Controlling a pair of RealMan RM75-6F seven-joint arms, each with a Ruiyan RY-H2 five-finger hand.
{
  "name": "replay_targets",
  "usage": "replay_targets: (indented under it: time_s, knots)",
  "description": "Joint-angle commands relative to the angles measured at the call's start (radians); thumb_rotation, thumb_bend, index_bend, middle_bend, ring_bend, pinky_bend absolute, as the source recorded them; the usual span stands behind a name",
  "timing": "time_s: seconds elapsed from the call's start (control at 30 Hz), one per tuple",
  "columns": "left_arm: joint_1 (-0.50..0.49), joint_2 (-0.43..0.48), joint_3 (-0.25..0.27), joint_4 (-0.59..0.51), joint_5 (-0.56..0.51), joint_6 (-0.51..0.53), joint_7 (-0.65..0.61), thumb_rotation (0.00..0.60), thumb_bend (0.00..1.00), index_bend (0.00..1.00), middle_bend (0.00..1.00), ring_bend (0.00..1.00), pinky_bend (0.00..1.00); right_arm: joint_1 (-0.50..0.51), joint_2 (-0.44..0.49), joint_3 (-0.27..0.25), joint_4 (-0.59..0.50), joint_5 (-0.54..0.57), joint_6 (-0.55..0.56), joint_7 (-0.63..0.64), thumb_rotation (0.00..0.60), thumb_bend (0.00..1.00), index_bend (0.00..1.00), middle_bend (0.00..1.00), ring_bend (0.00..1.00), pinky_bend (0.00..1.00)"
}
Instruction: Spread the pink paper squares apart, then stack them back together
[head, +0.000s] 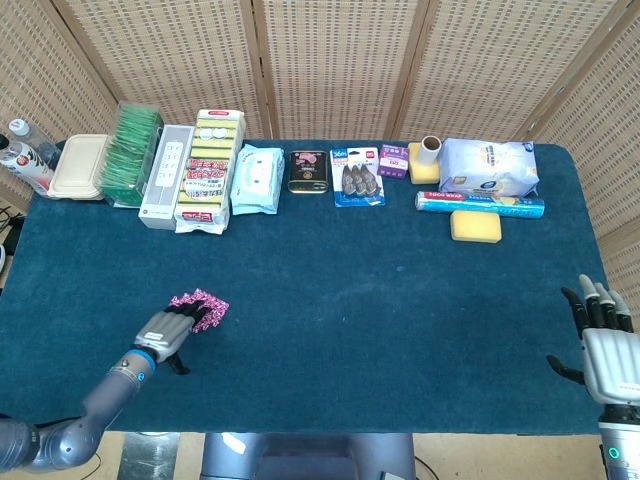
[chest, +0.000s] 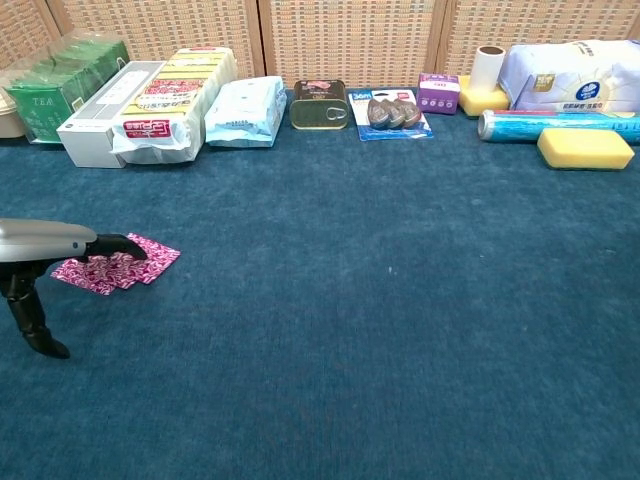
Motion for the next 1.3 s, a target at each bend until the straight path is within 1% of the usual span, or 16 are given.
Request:
replay_targets:
  time_s: [0.03,0.43,0.57,0.73,0.87,1.0,1.3]
  knots:
    - [-0.029,-0.024,-0.009,-0.02,-0.032,0.02,0.039,0.6,0.06,0.0,0.0,0.03,0.09,-0.002,0.003,0.0,-0.003,-0.001,0.002,0.005,0.6,0.0,0.1,0.0,0.0,0.0]
    - [-0.118,-0.081,-0.036,-0.071,-0.138,0.092,0.162,0.6,0.06,0.0,0.0,0.04,0.09,-0.003,0.016,0.0,-0.013,0.001,-0.001,0.023,0.6,0.0,0.1,0.0,0.0,0.0]
    - [-0.123,-0.07,-0.039,-0.103,-0.141,0.118,0.167,0.6,0.06,0.0,0.0,0.04,0.09,-0.005,0.019,-0.001,-0.016,0.001,0.001,0.028,0.6,0.0,0.1,0.0,0.0,0.0]
    - [-0.106,-0.039,-0.025,-0.117,-0.125,0.121,0.14,0.6,0.06,0.0,0.0,0.04,0.09,-0.006,0.02,-0.001,-0.019,-0.001,0.003,0.031,0.6,0.0,0.1,0.0,0.0,0.0]
    - [-0.09,-0.016,-0.012,-0.106,-0.112,0.107,0.111,0.6,0.06,0.0,0.0,0.04,0.09,-0.006,0.021,-0.001,-0.022,-0.002,0.003,0.032,0.6,0.0,0.1,0.0,0.0,0.0]
    - [-0.087,-0.029,-0.015,-0.056,-0.112,0.076,0.089,0.6,0.06,0.0,0.0,0.04,0.09,-0.008,0.026,-0.003,-0.027,-0.003,0.003,0.035,0.6,0.0,0.1,0.0,0.0,0.0]
    - [-0.107,-0.071,-0.014,-0.029,-0.137,0.06,0.108,0.6,0.06,0.0,0.0,0.04,0.09,-0.01,0.032,-0.003,-0.031,0.0,0.003,0.044,0.6,0.0,0.1,0.0,0.0,0.0]
